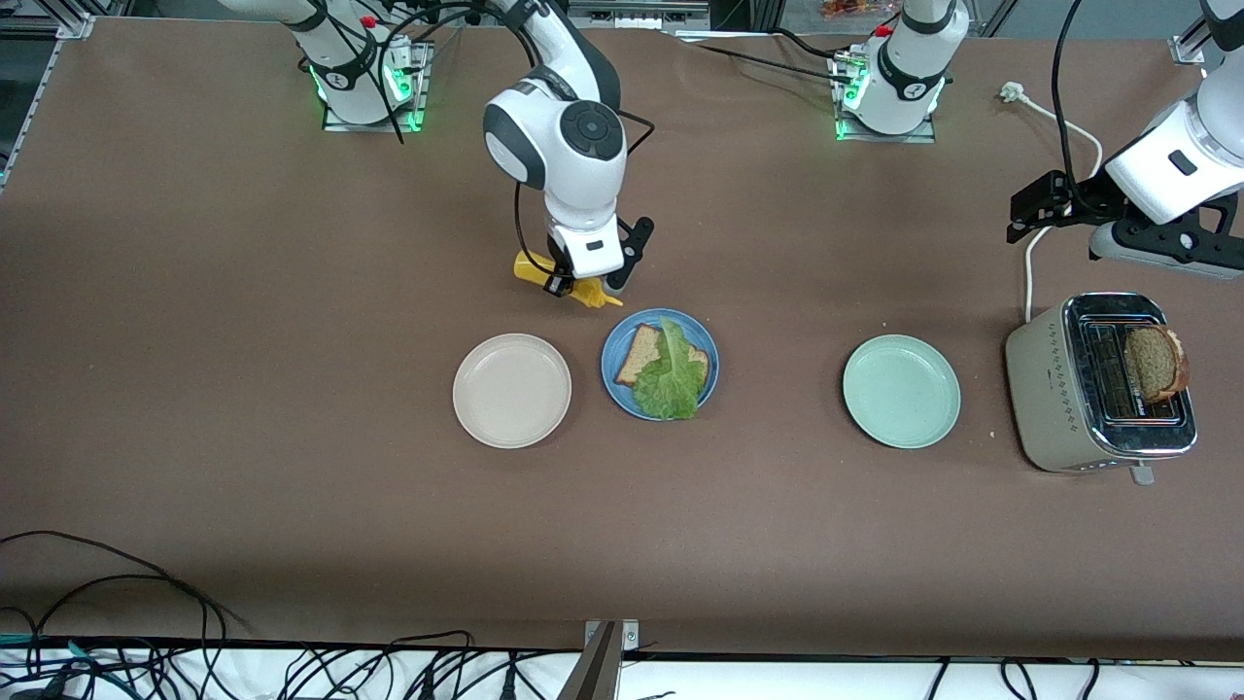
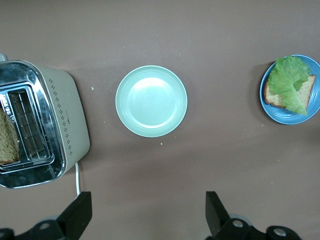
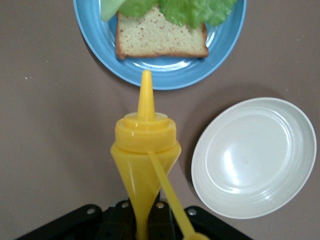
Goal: Make sandwich in blue plate with both arms
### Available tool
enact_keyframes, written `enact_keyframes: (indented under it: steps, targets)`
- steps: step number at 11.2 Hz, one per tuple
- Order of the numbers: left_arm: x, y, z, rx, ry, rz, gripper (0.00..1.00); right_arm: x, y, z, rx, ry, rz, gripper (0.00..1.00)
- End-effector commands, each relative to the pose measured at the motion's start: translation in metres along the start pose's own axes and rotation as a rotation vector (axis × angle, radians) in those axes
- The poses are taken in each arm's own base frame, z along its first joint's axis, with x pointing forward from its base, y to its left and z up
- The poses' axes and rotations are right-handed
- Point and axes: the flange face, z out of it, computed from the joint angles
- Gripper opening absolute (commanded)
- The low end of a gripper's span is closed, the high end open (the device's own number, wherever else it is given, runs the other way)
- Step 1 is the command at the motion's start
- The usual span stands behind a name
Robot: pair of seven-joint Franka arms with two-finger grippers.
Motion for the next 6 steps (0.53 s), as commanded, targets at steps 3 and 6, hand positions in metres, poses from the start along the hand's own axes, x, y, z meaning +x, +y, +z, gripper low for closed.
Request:
enact_keyframes:
  steps: [3,6]
  targets:
    - [0.003,-0.002,-0.006,0.005,-0.005,0.012,1.0,0.037,-0.005,0.024,-0.024,-0.088,-0.053,0.0]
    - [0.003,-0.002,-0.006,0.003,-0.005,0.012,1.0,0.045,-0.002,0.023,-0.014,-0.208,-0.053,0.0]
